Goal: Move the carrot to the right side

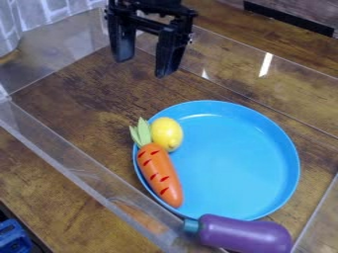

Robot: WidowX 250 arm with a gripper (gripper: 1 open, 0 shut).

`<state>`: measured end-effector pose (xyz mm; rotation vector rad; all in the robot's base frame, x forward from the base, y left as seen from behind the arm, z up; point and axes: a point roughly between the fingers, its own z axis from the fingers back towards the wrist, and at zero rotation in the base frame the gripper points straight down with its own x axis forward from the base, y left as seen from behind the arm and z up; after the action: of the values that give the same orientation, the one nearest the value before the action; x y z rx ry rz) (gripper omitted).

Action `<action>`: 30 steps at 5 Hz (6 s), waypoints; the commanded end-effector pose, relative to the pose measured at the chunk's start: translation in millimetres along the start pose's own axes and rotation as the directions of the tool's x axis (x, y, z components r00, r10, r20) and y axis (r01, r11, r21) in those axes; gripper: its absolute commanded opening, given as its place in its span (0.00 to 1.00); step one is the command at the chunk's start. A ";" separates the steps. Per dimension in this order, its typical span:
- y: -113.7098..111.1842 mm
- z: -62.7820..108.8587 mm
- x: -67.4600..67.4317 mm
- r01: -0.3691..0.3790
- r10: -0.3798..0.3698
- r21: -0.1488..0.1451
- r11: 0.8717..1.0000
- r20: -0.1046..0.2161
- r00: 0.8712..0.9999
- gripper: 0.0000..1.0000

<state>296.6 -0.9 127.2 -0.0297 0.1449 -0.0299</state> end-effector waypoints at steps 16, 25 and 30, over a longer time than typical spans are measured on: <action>-37.9 -57.9 -16.3 -0.348 0.372 -0.174 0.921 0.127 0.920 1.00; -53.4 -95.3 -6.6 -0.263 0.322 -0.280 0.923 0.191 0.927 1.00; -76.8 -106.0 -7.8 -0.235 0.301 -0.293 0.927 0.207 0.931 0.00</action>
<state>272.8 -71.8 23.9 -0.2779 -0.0988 0.2994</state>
